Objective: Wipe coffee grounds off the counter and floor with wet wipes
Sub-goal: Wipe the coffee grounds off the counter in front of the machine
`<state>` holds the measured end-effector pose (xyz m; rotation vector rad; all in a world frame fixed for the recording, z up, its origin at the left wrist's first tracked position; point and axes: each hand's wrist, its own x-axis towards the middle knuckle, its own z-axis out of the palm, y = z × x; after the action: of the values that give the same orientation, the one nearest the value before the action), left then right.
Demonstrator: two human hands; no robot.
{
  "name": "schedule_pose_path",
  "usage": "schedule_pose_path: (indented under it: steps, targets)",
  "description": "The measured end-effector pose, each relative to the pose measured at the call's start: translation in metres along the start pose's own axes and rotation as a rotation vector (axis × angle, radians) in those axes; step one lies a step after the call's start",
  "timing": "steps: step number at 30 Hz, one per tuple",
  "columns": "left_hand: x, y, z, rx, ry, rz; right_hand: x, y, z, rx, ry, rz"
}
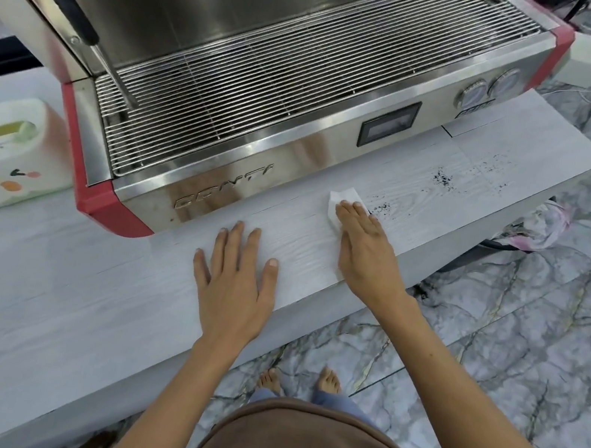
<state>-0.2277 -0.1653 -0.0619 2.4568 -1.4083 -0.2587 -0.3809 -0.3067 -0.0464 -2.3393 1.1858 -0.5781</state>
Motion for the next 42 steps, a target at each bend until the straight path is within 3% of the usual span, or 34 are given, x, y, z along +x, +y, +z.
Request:
schedule_pose_path:
  steps: [4, 10, 14, 31, 42]
  targets:
    - [0.009, 0.013, 0.006, -0.011, -0.011, 0.011, -0.008, -0.014, -0.004, 0.026, 0.038, -0.053]
    - [0.024, 0.023, 0.004, -0.178, 0.056, -0.011, -0.032, -0.035, 0.016, -0.027, -0.121, -0.165]
    - [0.027, 0.024, 0.006, -0.137, 0.085, -0.001, -0.025, -0.039, 0.028, -0.095, -0.158, -0.194]
    - [0.029, 0.026, 0.009, -0.102, 0.097, -0.044, 0.001, 0.012, 0.003, -0.175, -0.021, 0.068]
    - [0.026, 0.033, 0.011, -0.105, 0.104, -0.080, -0.005, 0.024, -0.018, -0.067, -0.021, -0.019]
